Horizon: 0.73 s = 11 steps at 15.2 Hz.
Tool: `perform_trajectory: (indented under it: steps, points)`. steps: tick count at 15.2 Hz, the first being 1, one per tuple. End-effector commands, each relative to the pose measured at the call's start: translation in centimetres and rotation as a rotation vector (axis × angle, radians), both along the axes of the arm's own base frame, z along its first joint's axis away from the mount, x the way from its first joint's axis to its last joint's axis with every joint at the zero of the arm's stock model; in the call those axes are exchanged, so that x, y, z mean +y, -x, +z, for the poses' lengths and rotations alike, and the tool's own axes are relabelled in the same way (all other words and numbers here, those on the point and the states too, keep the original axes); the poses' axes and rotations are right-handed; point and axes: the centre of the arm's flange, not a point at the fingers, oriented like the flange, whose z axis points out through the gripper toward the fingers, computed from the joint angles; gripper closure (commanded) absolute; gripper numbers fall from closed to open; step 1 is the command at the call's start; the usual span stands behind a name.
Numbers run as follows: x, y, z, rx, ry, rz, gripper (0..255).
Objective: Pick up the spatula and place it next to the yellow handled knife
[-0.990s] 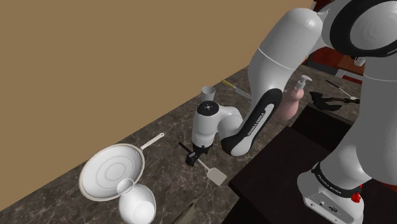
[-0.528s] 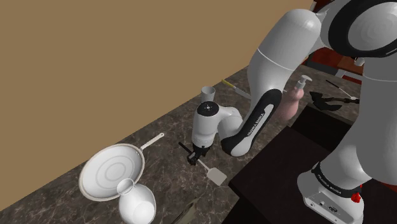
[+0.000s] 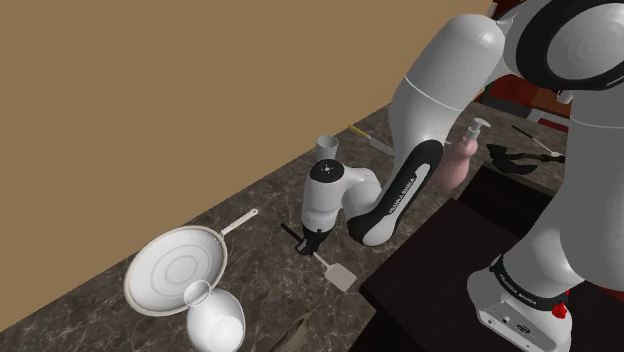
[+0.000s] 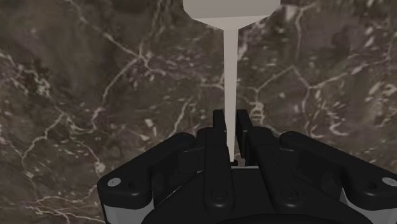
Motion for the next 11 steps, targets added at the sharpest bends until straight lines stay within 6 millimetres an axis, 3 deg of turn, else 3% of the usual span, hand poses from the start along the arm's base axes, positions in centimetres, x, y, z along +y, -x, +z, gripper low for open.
perform_trajectory:
  steps: [1, 11]
  points:
    - [0.0, 0.0, 0.0, 0.0, 0.0, 0.0, 255]
    - [0.0, 0.0, 5.3, 0.0, 0.0, 0.0, 255]
